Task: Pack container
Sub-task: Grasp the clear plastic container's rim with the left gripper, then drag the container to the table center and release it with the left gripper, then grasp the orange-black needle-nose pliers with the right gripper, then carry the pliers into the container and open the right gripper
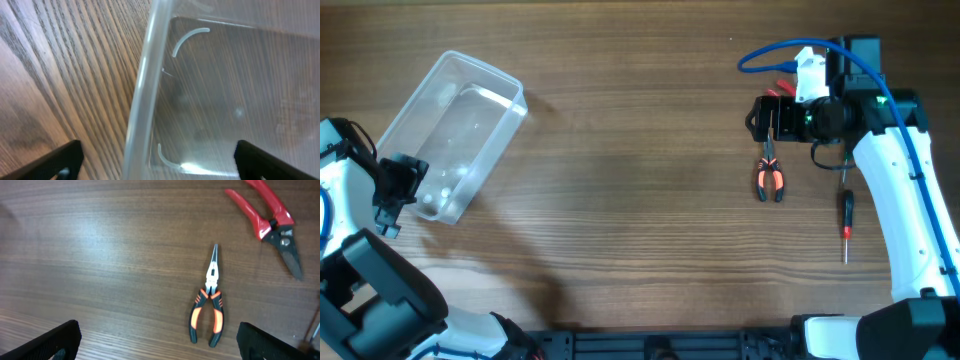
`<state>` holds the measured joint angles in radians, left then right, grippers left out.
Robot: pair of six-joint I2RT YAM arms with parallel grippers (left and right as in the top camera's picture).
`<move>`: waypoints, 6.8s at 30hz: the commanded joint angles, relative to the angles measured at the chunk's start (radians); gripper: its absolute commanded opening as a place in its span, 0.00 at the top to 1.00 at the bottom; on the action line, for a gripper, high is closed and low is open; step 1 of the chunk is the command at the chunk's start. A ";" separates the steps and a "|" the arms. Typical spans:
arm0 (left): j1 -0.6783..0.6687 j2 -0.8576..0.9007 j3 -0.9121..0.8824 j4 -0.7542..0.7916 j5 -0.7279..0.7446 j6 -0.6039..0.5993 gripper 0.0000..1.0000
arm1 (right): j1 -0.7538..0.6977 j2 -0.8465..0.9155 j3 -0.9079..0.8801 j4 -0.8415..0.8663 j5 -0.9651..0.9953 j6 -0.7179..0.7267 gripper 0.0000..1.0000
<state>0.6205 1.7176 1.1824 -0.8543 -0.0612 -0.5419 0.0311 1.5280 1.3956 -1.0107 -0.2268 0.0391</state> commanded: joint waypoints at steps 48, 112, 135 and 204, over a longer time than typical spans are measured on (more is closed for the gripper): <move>-0.095 -0.119 0.018 0.119 0.199 0.089 0.96 | -0.003 -0.009 0.015 -0.032 0.109 0.024 0.00; -0.484 -0.375 0.200 0.091 0.018 0.265 0.00 | -0.161 0.071 -0.068 -0.130 0.126 -0.067 0.00; -0.483 -0.375 0.200 0.082 0.018 0.265 0.00 | -0.161 0.247 -0.311 0.217 0.182 -0.249 0.00; -0.483 -0.375 0.200 0.058 0.018 0.264 0.00 | 0.322 0.013 0.044 0.029 0.163 -0.654 0.96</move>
<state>0.1314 1.3499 1.3739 -0.7834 -0.0402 -0.2684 0.2348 1.5444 1.4090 -1.0088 -0.0261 -0.4221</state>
